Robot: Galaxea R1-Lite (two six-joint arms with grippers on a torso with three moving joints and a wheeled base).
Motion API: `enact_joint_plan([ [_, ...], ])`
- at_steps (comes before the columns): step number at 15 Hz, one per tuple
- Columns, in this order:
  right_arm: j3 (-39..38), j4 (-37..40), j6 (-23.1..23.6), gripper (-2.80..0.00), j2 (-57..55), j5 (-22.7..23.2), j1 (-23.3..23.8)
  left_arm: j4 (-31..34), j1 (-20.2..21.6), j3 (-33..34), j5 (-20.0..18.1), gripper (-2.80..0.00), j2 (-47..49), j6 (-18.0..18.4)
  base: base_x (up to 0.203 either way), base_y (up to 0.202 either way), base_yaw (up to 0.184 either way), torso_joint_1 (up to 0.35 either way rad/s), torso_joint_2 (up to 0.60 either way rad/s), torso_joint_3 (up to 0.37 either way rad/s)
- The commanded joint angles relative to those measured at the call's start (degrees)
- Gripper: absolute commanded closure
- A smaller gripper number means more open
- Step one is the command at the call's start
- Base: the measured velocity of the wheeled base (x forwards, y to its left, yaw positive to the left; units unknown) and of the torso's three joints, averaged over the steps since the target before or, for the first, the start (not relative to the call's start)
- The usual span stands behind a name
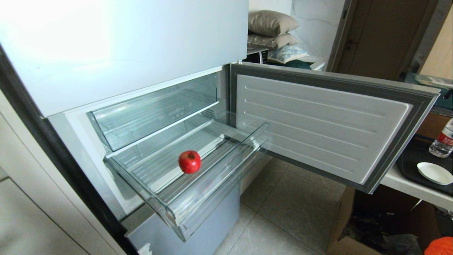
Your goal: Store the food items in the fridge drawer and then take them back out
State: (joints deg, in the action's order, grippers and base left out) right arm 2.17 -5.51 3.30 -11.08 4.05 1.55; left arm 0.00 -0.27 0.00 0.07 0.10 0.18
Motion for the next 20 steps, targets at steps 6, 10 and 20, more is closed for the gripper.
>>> enact_joint_plan([
  [6,-2.3,5.9,3.9,0.00,11.1,-2.7,-2.0,0.0,0.0,-0.1,0.0,0.00,0.0,0.0,0.000,0.000,0.000,0.000,0.00,0.000],
  [10,-2.3,5.9,3.3,0.00,11.1,-2.9,-2.0,0.0,0.0,0.0,0.0,0.00,0.1,0.0,0.000,0.000,0.000,0.000,0.00,0.000],
  [20,-2.3,5.6,0.2,0.00,11.1,-3.3,-2.0,0.0,0.0,0.0,0.0,0.00,0.1,0.0,0.000,-0.002,0.057,0.001,0.00,0.002],
])
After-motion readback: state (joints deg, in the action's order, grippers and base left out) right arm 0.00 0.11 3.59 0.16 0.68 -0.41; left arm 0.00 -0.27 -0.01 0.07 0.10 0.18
